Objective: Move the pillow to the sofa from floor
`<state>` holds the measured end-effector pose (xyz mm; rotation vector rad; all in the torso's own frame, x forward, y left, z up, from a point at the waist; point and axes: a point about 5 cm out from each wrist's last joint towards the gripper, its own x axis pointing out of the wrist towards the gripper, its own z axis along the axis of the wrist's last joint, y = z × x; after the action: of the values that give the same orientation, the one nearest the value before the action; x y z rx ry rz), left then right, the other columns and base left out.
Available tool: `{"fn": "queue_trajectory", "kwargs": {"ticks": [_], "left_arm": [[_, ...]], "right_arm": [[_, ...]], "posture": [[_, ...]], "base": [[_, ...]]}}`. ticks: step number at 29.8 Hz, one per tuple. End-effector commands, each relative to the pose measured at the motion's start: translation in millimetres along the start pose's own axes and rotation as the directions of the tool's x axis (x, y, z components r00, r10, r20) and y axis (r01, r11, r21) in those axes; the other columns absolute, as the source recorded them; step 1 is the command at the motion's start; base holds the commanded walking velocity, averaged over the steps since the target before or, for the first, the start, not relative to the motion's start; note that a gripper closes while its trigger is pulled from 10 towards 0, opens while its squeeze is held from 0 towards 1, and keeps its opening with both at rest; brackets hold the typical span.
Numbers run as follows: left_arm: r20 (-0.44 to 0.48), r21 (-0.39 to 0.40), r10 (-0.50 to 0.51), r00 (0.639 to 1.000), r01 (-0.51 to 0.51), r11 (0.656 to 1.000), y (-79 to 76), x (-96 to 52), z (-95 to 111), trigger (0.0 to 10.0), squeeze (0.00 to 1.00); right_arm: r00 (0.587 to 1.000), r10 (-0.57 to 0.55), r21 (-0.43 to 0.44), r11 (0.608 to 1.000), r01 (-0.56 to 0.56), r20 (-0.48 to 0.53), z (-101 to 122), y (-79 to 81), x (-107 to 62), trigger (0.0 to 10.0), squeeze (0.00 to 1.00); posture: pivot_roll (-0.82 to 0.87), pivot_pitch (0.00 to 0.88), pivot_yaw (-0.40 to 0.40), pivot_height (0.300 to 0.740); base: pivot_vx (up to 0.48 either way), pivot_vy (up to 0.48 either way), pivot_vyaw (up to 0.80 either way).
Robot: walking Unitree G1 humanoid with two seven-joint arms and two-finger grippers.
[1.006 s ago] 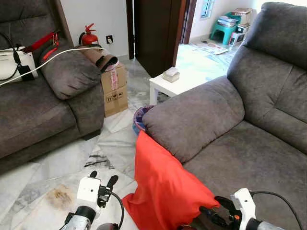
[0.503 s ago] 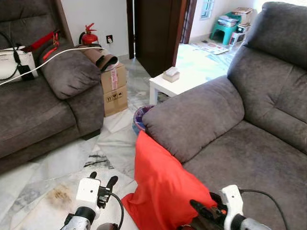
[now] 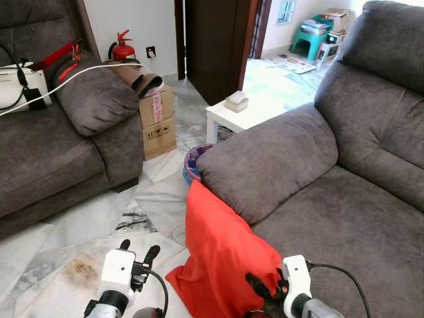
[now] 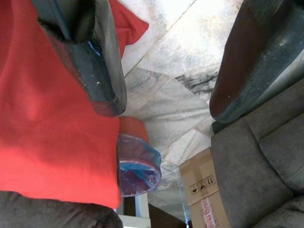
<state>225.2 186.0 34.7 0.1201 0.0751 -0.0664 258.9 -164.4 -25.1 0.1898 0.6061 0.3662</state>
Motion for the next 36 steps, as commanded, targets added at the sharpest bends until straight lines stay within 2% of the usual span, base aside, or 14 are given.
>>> {"fn": "queue_trajectory", "kwargs": {"ticks": [1,2,6,9,16,21,36], "left_arm": [[-0.004,0.005,-0.001,1.0,0.001,1.0,0.4,-2.5,0,10.0,0.0],[-0.004,0.007,0.001,1.0,-0.001,1.0,0.5,-3.0,1,10.0,0.0],[-0.004,0.011,0.008,1.0,-0.008,1.0,1.5,-5.1,1,10.0,0.0],[-0.007,0.011,0.011,1.0,-0.011,1.0,1.4,-6.6,1,10.0,0.0],[-0.01,0.016,0.001,1.0,-0.001,1.0,1.1,-6.4,2,10.0,0.0],[-0.009,0.026,0.002,1.0,-0.002,1.0,4.0,-5.1,3,10.0,0.0],[-0.013,0.02,-0.026,1.0,0.026,0.999,-0.7,0.4,4,10.0,0.0]], "right_arm": [[0.999,-0.043,0.053,0.998,0.042,0.032,1,0.3,2.1,4.0,0.0],[0.997,-0.056,0.085,0.995,0.051,0.051,2,1.0,3.1,0.0,0.0],[0.992,-0.097,0.183,0.98,0.081,0.084,3,0.3,4.1,0.0,0.0],[0.988,-0.131,0.212,0.971,0.111,0.084,2,-2.5,3.5,0.0,0.0],[0.979,-0.178,0.232,0.961,0.151,0.1,5,-9.9,1.4,0.0,0.0],[0.981,-0.14,0.234,0.966,0.106,0.132,9,-7.8,1.9,0.0,0.0],[0.978,-0.129,0.258,0.963,0.083,0.165,9,-7.0,1.1,0.0,0.0]], "posture": [[0.13,0.104,-0.041,0.608],[0.14,0.106,-0.041,0.608],[0.14,0.113,-0.042,0.608],[0.15,0.117,-0.041,0.608],[0.14,0.118,-0.034,0.608],[0.14,0.122,-0.036,0.608],[0.11,0.119,-0.014,0.608]], "base": [[0.0,0.0,0.0],[0.0,0.0,0.0],[0.0,0.0,0.0],[0.0,0.0,0.0],[0.0,0.0,0.0],[0.0,0.0,0.0],[0.0,0.0,0.0]]}}
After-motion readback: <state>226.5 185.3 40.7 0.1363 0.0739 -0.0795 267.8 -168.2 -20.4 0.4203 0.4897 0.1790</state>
